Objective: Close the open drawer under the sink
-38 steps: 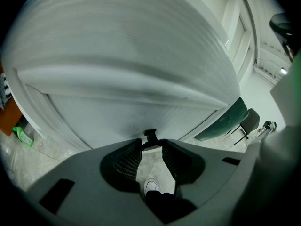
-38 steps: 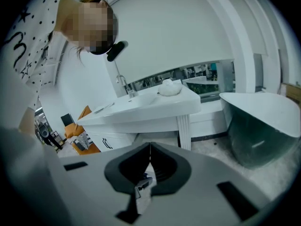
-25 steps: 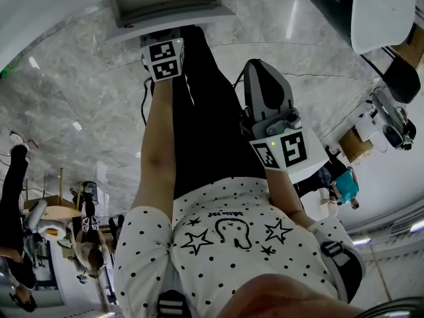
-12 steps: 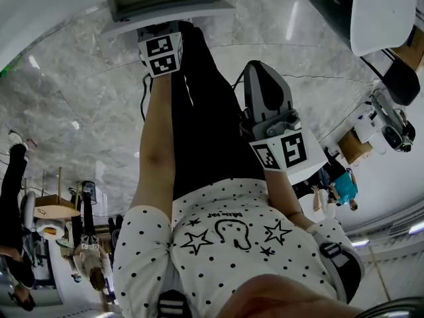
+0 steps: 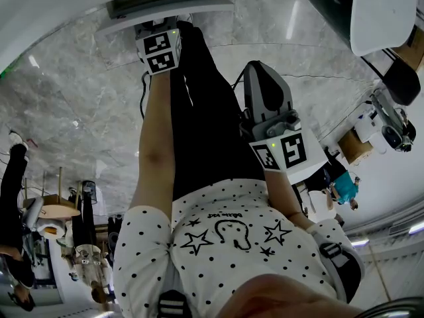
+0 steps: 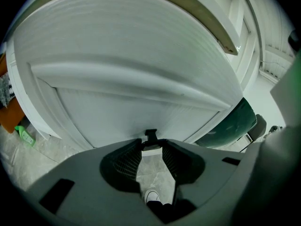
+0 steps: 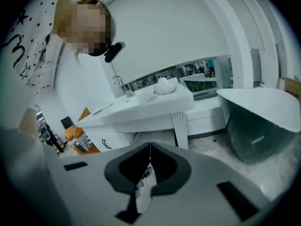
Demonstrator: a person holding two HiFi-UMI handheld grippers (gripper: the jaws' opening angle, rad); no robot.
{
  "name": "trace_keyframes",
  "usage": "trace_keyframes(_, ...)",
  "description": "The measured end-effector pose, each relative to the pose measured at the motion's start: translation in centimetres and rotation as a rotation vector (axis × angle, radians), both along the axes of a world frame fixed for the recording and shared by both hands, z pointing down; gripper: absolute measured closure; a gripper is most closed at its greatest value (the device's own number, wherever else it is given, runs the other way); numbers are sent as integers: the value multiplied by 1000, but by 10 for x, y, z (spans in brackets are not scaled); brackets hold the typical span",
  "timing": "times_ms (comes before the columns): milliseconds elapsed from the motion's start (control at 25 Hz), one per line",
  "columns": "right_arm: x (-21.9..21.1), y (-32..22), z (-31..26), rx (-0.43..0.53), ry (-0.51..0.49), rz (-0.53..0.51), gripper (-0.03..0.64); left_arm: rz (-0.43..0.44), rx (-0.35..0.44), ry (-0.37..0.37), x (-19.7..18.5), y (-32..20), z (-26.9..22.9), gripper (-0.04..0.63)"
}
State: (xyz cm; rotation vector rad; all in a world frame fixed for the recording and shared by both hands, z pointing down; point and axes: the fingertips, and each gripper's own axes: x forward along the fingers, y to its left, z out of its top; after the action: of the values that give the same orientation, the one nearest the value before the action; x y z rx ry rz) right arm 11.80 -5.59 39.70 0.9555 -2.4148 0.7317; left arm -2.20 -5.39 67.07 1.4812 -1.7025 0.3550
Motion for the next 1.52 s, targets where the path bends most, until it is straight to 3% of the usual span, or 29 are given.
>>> trace_keyframes(1520, 4, -6, 7, -17, 4, 2, 603, -25, 42, -21, -25, -37, -3, 459)
